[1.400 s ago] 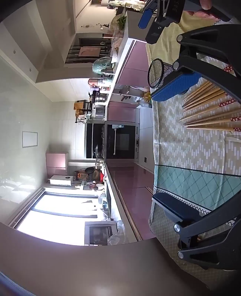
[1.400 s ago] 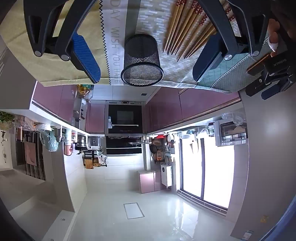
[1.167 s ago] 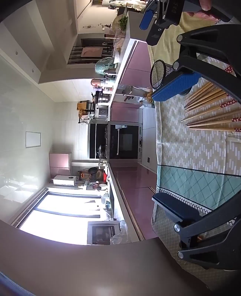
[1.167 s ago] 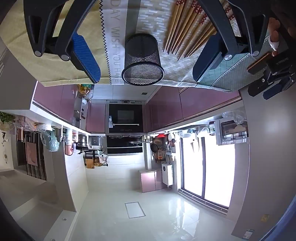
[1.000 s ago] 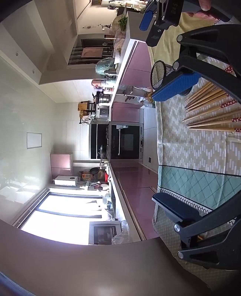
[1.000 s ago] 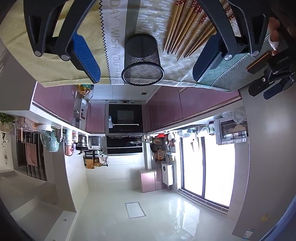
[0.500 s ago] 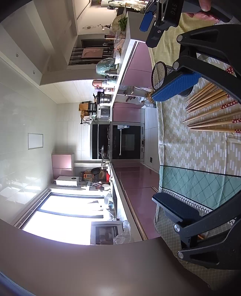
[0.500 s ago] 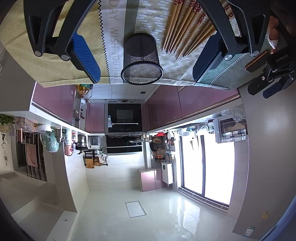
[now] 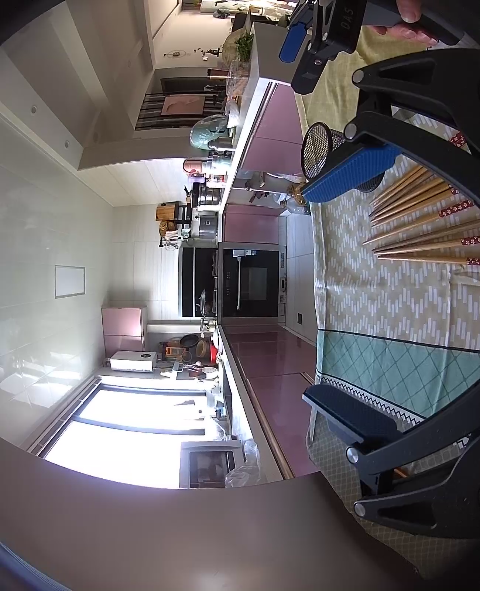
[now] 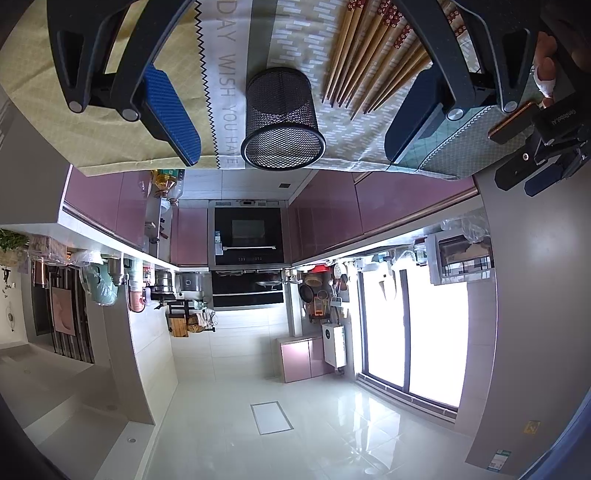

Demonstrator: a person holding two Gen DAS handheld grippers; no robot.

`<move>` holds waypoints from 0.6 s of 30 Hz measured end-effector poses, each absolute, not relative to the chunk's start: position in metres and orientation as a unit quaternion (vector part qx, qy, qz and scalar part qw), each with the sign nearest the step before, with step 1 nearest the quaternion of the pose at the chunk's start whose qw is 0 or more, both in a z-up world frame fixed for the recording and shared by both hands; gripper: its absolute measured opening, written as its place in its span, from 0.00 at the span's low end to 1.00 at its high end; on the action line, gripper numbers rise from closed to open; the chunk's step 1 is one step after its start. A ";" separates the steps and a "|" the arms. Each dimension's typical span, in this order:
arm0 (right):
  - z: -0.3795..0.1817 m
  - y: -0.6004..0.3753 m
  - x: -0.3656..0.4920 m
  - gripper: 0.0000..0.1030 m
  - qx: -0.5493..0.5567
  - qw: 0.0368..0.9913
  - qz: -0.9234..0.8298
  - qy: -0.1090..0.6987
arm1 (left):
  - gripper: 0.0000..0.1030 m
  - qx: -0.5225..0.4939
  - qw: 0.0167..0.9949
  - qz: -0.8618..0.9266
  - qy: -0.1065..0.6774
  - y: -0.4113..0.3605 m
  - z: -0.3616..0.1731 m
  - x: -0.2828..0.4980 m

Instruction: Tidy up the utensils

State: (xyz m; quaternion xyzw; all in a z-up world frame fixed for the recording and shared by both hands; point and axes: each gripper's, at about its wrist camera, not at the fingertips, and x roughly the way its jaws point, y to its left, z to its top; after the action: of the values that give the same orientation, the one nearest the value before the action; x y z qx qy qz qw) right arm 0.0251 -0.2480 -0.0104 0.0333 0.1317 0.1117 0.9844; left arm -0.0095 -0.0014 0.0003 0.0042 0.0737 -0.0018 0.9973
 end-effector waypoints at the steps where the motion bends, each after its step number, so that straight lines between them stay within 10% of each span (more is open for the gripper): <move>1: -0.010 -0.248 0.025 0.94 0.034 0.984 0.112 0.132 | 0.94 0.004 0.997 -0.002 0.074 -0.001 0.000 -0.009; 18: -0.011 -0.248 0.026 0.94 0.035 0.984 0.113 0.133 | 0.94 0.005 0.997 -0.002 0.075 -0.002 -0.001 -0.008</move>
State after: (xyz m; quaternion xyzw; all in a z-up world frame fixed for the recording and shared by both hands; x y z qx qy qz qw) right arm 0.0262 -0.2484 -0.0112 0.0352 0.1330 0.1126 0.9841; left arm -0.0080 -0.0016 -0.0007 0.0048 0.0746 -0.0016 0.9972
